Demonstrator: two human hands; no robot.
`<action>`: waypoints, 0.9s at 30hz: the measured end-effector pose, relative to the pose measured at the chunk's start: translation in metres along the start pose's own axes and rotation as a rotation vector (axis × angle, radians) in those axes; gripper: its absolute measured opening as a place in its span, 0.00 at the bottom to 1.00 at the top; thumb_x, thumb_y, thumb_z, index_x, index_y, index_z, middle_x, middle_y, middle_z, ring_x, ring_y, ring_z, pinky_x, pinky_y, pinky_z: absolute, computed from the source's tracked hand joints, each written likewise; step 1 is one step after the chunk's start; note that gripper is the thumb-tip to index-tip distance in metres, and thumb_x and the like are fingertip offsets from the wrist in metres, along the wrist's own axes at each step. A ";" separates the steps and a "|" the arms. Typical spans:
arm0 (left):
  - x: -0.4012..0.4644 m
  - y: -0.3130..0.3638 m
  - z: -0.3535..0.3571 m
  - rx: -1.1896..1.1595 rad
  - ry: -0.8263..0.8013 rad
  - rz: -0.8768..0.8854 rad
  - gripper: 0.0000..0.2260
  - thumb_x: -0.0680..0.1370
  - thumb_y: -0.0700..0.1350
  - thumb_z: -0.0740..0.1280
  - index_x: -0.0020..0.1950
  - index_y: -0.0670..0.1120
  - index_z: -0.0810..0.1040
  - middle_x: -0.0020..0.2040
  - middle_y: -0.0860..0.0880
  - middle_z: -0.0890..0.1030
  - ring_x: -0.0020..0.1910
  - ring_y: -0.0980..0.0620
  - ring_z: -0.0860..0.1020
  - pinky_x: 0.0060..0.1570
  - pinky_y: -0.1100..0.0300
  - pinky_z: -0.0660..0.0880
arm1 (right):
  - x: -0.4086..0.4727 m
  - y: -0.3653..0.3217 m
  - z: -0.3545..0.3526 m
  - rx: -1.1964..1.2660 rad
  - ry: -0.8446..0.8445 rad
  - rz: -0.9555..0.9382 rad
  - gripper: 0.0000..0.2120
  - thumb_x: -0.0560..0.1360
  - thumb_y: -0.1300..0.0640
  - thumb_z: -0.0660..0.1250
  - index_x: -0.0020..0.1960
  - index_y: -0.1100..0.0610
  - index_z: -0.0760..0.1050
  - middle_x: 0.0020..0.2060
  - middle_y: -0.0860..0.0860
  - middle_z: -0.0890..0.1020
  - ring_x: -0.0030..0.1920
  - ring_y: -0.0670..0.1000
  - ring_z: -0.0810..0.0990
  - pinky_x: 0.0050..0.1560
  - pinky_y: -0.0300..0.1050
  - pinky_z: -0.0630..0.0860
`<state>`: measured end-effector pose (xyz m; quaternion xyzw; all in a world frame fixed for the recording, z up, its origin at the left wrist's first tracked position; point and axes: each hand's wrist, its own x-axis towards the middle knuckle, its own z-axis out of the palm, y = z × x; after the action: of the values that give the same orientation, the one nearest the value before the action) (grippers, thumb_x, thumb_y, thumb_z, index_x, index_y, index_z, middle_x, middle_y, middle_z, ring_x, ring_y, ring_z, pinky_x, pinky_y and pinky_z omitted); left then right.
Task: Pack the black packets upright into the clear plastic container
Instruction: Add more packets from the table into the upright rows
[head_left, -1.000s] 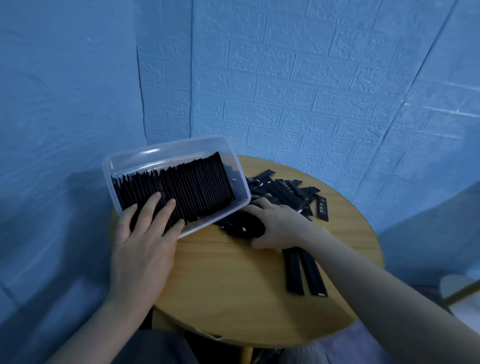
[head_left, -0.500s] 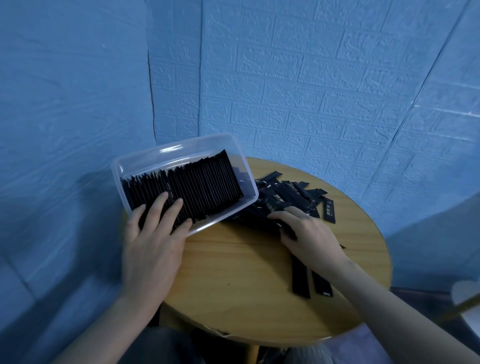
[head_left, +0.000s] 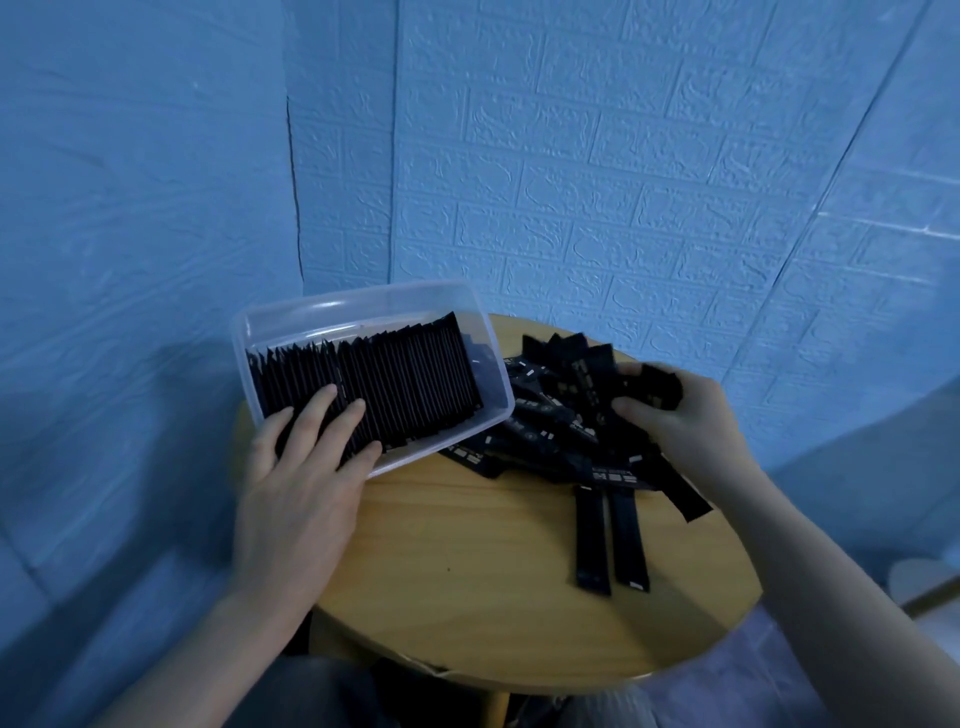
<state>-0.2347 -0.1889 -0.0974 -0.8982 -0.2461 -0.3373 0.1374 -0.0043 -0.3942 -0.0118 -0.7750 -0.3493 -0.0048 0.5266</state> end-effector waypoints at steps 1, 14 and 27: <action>0.000 0.000 0.000 -0.002 0.000 0.010 0.16 0.67 0.36 0.78 0.53 0.45 0.85 0.65 0.41 0.78 0.69 0.38 0.71 0.67 0.40 0.61 | 0.000 -0.003 -0.003 0.062 0.033 0.005 0.17 0.72 0.67 0.71 0.45 0.43 0.80 0.39 0.44 0.85 0.39 0.41 0.83 0.43 0.37 0.79; -0.001 0.029 -0.009 -0.014 -0.053 0.128 0.18 0.67 0.39 0.78 0.56 0.48 0.84 0.66 0.43 0.78 0.69 0.40 0.71 0.63 0.42 0.63 | -0.006 -0.065 0.057 0.777 0.263 -0.108 0.12 0.74 0.67 0.70 0.51 0.51 0.80 0.43 0.48 0.85 0.47 0.48 0.84 0.49 0.46 0.81; -0.002 0.032 -0.012 -0.037 -0.012 0.162 0.14 0.69 0.40 0.78 0.53 0.49 0.85 0.64 0.45 0.79 0.68 0.41 0.72 0.61 0.45 0.64 | -0.028 -0.025 0.114 0.367 0.151 -0.104 0.10 0.72 0.63 0.73 0.51 0.53 0.78 0.46 0.42 0.81 0.49 0.36 0.78 0.49 0.27 0.72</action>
<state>-0.2250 -0.2217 -0.0930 -0.9195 -0.1672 -0.3242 0.1463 -0.0800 -0.3103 -0.0533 -0.6445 -0.3434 -0.0263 0.6827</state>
